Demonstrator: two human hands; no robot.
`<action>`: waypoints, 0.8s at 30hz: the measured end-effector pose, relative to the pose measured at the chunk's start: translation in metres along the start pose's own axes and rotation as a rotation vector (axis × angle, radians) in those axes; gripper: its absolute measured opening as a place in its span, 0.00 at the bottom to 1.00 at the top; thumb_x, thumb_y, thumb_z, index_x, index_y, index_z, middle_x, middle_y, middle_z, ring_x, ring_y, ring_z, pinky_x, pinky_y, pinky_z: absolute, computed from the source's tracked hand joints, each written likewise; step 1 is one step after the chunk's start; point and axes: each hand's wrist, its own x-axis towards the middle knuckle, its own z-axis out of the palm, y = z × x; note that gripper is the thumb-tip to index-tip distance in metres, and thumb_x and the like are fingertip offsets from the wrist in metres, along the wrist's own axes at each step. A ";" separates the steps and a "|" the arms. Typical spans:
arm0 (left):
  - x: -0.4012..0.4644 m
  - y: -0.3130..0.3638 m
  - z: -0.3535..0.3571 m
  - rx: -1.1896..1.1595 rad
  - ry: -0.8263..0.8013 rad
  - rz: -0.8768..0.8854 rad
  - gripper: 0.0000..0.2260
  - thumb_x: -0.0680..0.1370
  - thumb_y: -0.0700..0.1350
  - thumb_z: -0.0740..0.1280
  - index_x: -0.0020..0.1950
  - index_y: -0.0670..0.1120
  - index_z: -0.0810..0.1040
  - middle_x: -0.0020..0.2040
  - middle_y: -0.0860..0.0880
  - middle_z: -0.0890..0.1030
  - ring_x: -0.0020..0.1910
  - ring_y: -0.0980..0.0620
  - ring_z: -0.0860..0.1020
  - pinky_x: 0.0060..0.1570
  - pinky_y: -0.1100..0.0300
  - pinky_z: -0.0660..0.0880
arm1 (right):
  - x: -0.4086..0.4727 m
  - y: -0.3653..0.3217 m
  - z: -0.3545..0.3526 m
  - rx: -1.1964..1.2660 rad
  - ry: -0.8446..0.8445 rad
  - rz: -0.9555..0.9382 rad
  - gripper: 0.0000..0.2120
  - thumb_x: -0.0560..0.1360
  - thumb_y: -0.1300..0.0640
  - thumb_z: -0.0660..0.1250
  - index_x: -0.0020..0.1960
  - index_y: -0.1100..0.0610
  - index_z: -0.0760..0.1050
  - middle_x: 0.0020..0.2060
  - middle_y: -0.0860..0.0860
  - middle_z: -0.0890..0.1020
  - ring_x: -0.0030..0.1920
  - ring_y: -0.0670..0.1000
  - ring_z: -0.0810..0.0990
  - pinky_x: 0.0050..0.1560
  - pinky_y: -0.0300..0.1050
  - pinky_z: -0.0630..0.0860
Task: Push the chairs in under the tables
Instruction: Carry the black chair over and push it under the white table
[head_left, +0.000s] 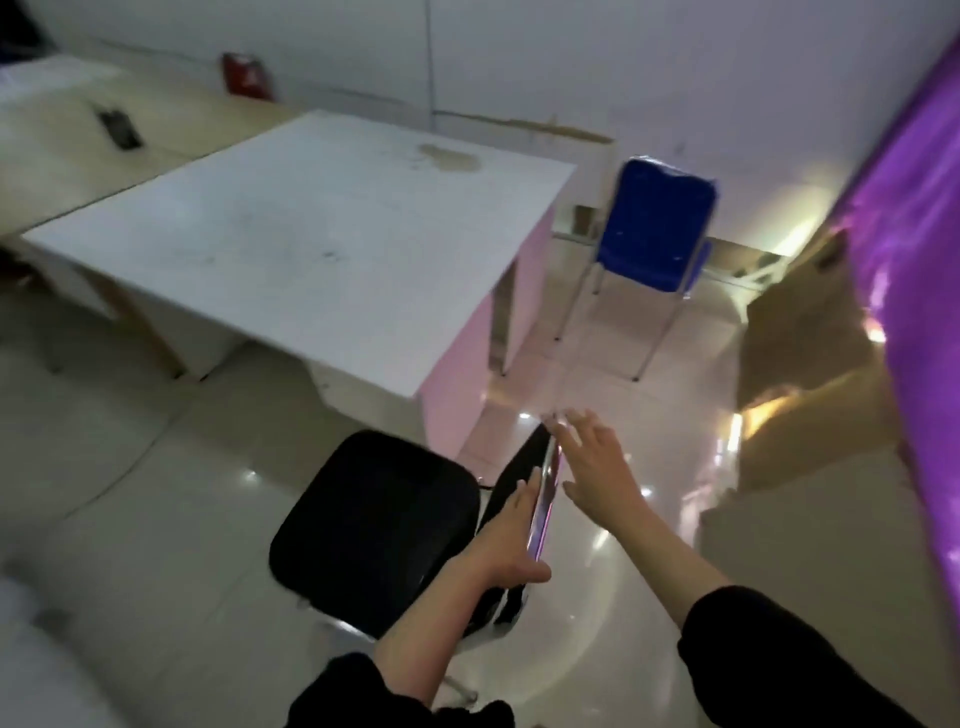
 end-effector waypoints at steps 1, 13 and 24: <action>-0.016 -0.008 -0.003 0.000 0.007 -0.003 0.53 0.64 0.45 0.71 0.75 0.59 0.36 0.78 0.51 0.51 0.74 0.48 0.61 0.67 0.50 0.68 | 0.002 -0.006 0.001 -0.060 -0.045 -0.058 0.45 0.67 0.61 0.73 0.75 0.47 0.51 0.74 0.55 0.58 0.74 0.62 0.52 0.72 0.59 0.55; -0.188 -0.076 0.014 -0.017 0.165 -0.172 0.30 0.71 0.42 0.66 0.71 0.60 0.63 0.59 0.55 0.75 0.54 0.57 0.75 0.56 0.58 0.75 | -0.054 -0.134 0.024 -0.107 -0.308 -0.552 0.09 0.75 0.57 0.67 0.54 0.51 0.74 0.47 0.48 0.81 0.47 0.49 0.77 0.62 0.50 0.68; -0.228 -0.087 0.027 0.167 0.359 -0.318 0.17 0.72 0.55 0.69 0.59 0.51 0.75 0.50 0.53 0.78 0.45 0.57 0.75 0.45 0.64 0.73 | -0.075 -0.159 0.030 -0.022 -0.354 -0.804 0.14 0.74 0.41 0.63 0.52 0.50 0.70 0.39 0.47 0.79 0.34 0.46 0.74 0.34 0.34 0.67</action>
